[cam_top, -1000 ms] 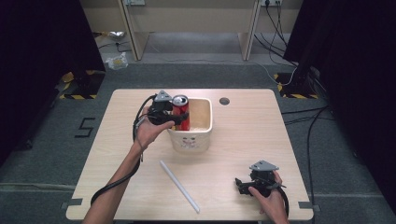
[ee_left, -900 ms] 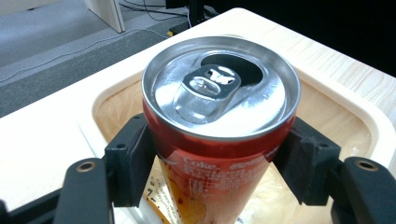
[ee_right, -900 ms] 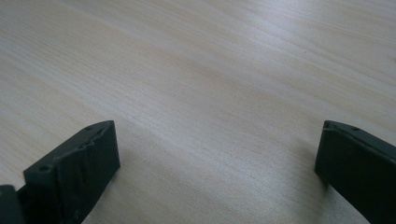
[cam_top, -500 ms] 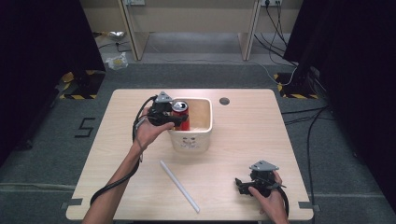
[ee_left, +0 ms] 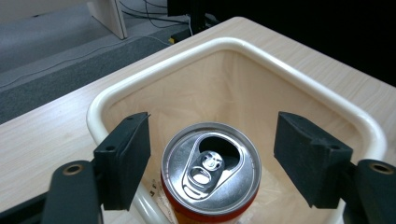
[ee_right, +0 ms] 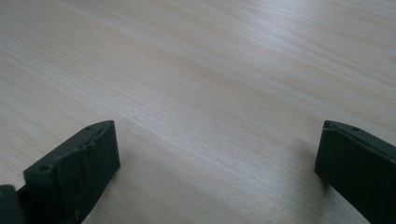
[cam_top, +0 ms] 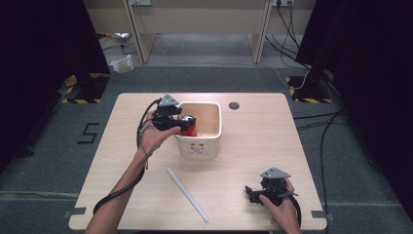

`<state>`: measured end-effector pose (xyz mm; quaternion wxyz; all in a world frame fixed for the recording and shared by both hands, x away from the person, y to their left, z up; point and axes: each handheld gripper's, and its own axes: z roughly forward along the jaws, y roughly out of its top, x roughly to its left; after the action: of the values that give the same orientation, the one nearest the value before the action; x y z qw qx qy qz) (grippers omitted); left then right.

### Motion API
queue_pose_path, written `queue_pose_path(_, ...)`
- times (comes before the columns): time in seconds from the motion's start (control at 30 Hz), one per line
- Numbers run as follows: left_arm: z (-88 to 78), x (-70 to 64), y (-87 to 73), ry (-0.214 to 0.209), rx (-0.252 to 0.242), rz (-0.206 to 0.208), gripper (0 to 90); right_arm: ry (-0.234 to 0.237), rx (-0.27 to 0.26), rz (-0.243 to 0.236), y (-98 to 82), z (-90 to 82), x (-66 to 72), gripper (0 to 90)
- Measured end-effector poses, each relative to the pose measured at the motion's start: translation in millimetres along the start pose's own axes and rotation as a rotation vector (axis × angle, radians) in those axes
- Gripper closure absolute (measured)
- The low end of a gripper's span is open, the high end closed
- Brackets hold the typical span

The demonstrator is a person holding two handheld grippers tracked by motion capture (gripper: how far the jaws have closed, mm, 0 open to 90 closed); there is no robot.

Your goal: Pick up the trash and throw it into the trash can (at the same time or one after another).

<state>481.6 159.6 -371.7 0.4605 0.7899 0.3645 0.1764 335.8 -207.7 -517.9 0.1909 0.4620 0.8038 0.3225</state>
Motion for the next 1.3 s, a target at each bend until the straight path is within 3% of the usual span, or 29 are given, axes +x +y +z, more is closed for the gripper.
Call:
queue_pose_path(0.23,-12.1,-2.8,3.2,0.005,-0.018,-0.013,24.5,-0.001,-0.001,-0.004,-0.1,0.1,-0.2,0.0)
queue_pose_path(0.7,-42.1,-12.5,-3.2,-0.033,-0.007,-0.025,22.3,-0.001,-0.001,-0.003,-0.1,0.1,-0.1,0.0)
queue_pose_path(1.3,-75.9,-26.8,-43.4,-0.077,-0.001,-0.035,21.0,-0.001,-0.002,-0.002,-0.1,0.2,-0.1,0.0)
